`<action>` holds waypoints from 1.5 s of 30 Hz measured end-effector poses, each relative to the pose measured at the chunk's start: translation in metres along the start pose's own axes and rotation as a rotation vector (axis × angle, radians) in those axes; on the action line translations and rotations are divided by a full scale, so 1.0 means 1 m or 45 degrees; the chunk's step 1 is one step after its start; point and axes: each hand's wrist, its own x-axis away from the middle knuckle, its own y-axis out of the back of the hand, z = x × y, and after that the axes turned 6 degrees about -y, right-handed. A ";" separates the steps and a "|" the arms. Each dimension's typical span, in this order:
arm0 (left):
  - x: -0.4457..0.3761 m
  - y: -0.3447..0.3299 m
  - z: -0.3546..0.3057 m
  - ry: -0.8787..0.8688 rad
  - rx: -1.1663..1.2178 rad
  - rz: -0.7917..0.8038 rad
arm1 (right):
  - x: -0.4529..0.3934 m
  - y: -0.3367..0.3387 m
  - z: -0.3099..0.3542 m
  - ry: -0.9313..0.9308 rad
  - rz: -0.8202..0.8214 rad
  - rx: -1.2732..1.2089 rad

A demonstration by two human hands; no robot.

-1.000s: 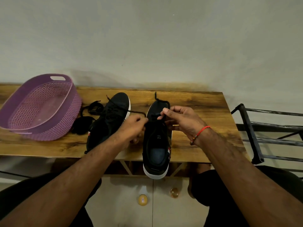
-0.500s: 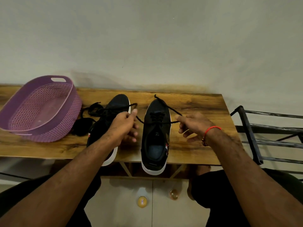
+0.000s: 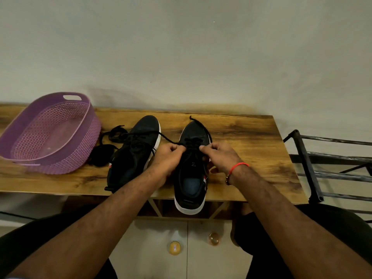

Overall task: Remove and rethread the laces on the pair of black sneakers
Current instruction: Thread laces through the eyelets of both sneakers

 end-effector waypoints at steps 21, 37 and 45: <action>0.001 -0.010 0.006 0.118 0.999 -0.443 | -0.008 -0.013 -0.013 -0.225 0.104 -1.240; 0.000 -0.002 -0.002 -0.896 0.406 0.045 | -0.003 -0.016 -0.008 0.622 0.268 -0.162; -0.005 0.024 -0.016 -0.984 -0.409 0.178 | 0.003 -0.007 -0.004 0.417 0.489 -0.352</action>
